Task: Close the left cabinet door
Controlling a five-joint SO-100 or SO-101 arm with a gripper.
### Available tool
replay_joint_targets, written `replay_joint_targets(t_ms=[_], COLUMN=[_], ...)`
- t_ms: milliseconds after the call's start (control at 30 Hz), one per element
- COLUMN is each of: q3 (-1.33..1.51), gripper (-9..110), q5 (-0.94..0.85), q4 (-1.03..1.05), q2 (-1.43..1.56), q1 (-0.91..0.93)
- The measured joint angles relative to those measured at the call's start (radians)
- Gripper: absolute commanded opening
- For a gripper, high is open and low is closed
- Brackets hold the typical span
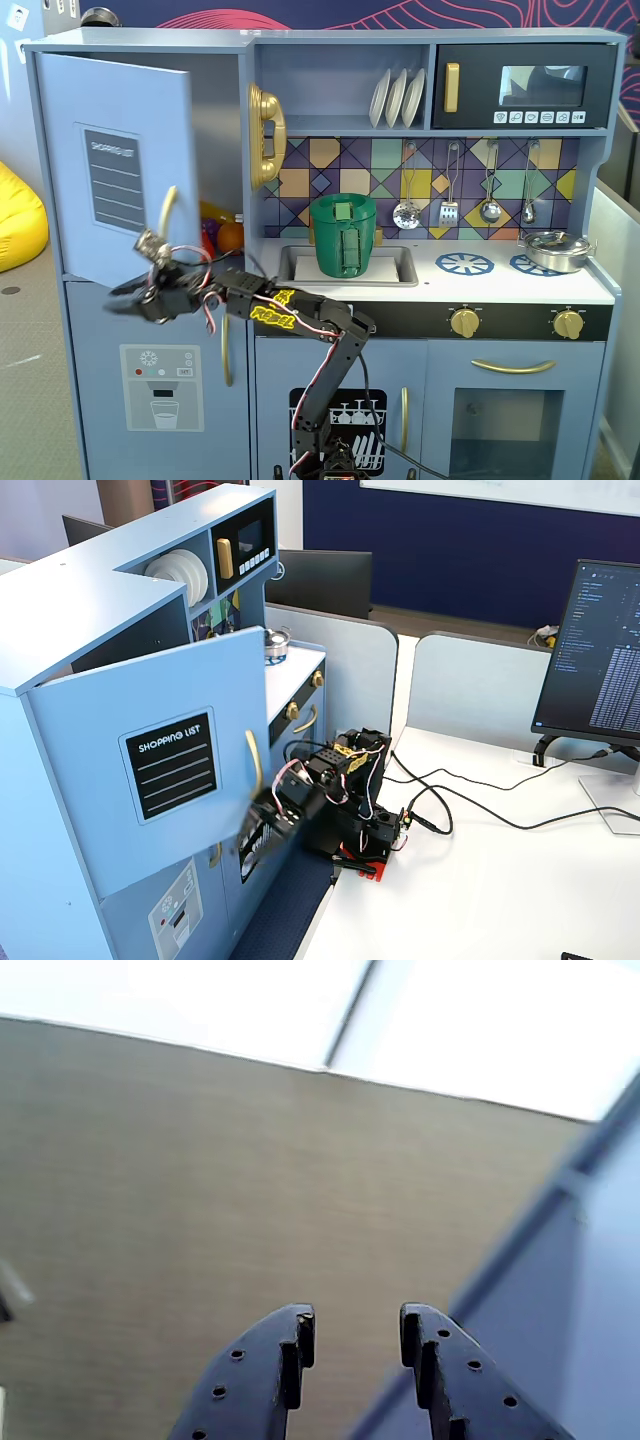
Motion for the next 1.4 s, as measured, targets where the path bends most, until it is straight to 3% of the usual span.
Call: replay_joint_targets(t_ms=[300,500,700,833,1233,1400], q3=[0.000,0.051,0.206,0.394,0.971,1.117], gripper=[0,0,0,0,0,0], q5=[-0.015,0.011,0.078,0.127,0.265,0.330], q4=[-0.091,-0.095,0.169,0.302,0.741,0.853], q2=[0.005,0.041,0.276,0.482,0.928,1.012], q1=[0.419,0.466,0.336,0.362,1.057,1.187])
